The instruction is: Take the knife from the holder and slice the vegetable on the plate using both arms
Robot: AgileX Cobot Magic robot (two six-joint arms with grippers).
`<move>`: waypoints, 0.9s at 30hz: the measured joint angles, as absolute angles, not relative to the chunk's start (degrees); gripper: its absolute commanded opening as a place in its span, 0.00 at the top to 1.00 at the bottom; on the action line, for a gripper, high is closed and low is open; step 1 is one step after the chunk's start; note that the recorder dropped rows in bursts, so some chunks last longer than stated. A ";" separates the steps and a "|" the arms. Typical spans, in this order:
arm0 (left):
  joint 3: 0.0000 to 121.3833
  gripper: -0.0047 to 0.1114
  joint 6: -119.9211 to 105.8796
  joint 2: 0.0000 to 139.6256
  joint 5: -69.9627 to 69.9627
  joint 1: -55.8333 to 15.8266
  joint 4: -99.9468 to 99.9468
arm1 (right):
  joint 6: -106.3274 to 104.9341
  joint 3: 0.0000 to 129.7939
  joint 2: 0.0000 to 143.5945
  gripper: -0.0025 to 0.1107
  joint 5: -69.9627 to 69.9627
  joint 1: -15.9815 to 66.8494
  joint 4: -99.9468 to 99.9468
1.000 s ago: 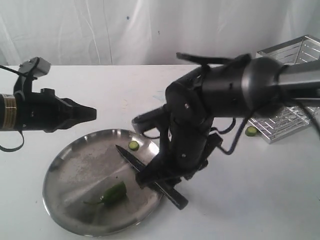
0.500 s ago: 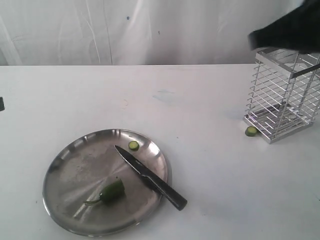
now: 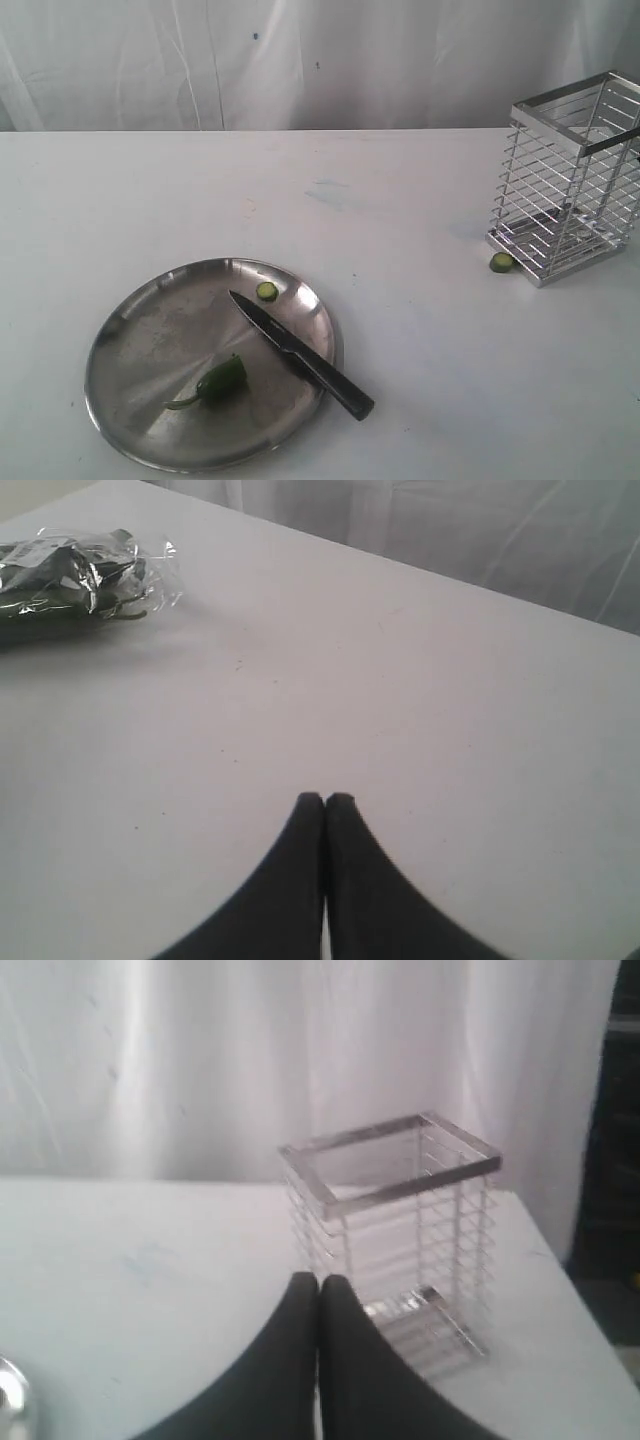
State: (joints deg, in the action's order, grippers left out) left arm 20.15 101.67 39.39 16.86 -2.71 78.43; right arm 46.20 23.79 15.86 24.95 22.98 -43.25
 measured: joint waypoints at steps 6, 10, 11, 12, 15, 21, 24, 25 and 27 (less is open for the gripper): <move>20.01 0.96 101.67 39.01 16.06 -2.71 77.88 | 49.37 20.93 0.47 0.98 12.27 22.98 -43.05; 20.01 0.96 101.67 38.88 15.92 -2.71 77.66 | 49.52 20.93 0.25 0.98 11.95 22.98 -43.28; 20.01 0.96 101.67 38.79 15.92 -2.71 77.66 | 49.52 20.93 0.25 0.98 12.08 22.98 -43.64; 20.01 0.96 101.67 38.79 15.92 -2.71 77.66 | 49.52 20.93 0.25 0.98 13.17 22.98 -45.27; 20.01 0.96 101.67 38.79 15.82 -2.71 77.66 | 49.52 19.55 0.25 0.98 16.69 22.98 -53.37; 20.01 0.96 101.67 38.79 15.82 -2.71 77.66 | 49.52 11.28 0.25 0.98 11.65 22.30 -57.17; 20.01 0.96 101.67 38.79 15.82 -2.71 77.66 | 49.52 8.92 0.25 0.98 7.93 22.30 -57.78; 20.01 0.96 101.67 38.79 15.82 -2.71 77.66 | 49.52 8.07 0.25 0.98 6.82 22.30 -57.68; 20.01 0.96 101.67 38.79 15.82 -2.71 77.66 | 49.27 6.37 0.25 0.98 5.76 22.30 -56.41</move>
